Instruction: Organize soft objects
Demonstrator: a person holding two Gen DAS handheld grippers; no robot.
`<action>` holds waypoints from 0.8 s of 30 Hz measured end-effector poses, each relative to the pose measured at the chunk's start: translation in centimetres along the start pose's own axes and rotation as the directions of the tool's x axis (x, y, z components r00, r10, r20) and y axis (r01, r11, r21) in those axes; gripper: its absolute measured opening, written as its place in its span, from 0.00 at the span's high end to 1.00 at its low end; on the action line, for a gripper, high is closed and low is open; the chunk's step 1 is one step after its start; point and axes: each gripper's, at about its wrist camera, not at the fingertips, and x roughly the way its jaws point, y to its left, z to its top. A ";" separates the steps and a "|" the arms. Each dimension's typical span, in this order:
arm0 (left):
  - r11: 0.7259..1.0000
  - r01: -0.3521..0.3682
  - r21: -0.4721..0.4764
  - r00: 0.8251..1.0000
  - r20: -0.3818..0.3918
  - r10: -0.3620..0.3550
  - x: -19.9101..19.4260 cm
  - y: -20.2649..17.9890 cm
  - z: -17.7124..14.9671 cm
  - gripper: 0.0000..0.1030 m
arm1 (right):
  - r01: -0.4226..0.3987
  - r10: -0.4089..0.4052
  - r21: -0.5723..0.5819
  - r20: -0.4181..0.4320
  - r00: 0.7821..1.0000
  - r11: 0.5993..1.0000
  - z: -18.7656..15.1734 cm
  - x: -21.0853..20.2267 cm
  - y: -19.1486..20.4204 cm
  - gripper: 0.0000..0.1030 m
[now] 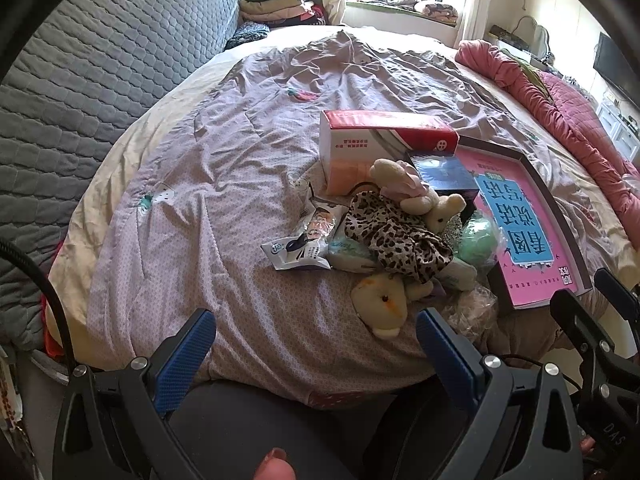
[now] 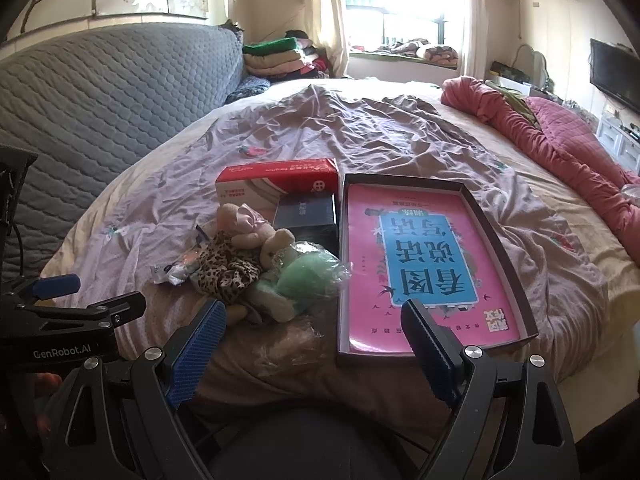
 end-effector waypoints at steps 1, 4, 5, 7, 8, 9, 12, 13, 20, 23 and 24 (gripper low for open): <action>1.000 0.001 0.001 1.000 -0.001 -0.001 0.0 0.0 0.0 0.02 | 0.001 -0.001 0.001 0.000 1.000 1.000 0.0 0.0 0.0 0.13; 1.000 0.002 0.003 1.000 -0.003 -0.002 0.0 -0.1 0.0 0.02 | 0.001 -0.001 -0.003 -0.001 1.000 1.000 -0.1 -0.1 0.0 0.13; 1.000 0.002 0.003 1.000 -0.002 -0.002 0.0 -0.2 0.0 0.02 | -0.001 0.001 -0.007 0.000 1.000 1.000 -0.1 -0.2 0.0 0.13; 1.000 0.003 0.003 1.000 -0.002 -0.003 0.0 -0.2 0.0 0.02 | 0.001 -0.001 -0.009 0.002 1.000 1.000 0.0 -0.2 0.1 0.13; 1.000 0.003 0.002 1.000 -0.001 -0.003 0.0 -0.2 0.0 0.02 | 0.001 -0.001 -0.010 0.001 1.000 1.000 0.0 -0.2 0.1 0.13; 1.000 0.002 0.003 1.000 0.000 -0.002 0.0 -0.2 0.0 0.02 | 0.001 -0.001 -0.009 0.000 1.000 1.000 0.0 -0.2 0.1 0.13; 1.000 0.002 0.003 1.000 0.001 -0.002 0.0 -0.2 0.0 0.02 | 0.002 -0.002 -0.004 -0.001 1.000 1.000 0.0 -0.1 0.2 0.13; 1.000 0.002 0.003 1.000 0.001 -0.002 0.0 -0.2 0.0 0.02 | 0.002 -0.002 -0.003 -0.002 1.000 1.000 0.0 -0.1 0.2 0.13; 1.000 0.005 0.003 1.000 0.004 -0.005 0.0 -0.3 0.0 0.02 | -0.001 0.001 -0.001 0.000 1.000 1.000 -0.1 0.0 0.1 0.13; 1.000 0.009 0.004 1.000 0.004 -0.009 0.0 -0.3 0.0 0.02 | -0.002 0.002 0.000 0.000 1.000 1.000 -0.1 0.0 0.1 0.13; 1.000 0.011 0.007 1.000 0.006 -0.011 0.1 -0.3 0.1 0.02 | -0.001 0.001 0.001 0.000 1.000 1.000 -0.1 0.0 0.1 0.13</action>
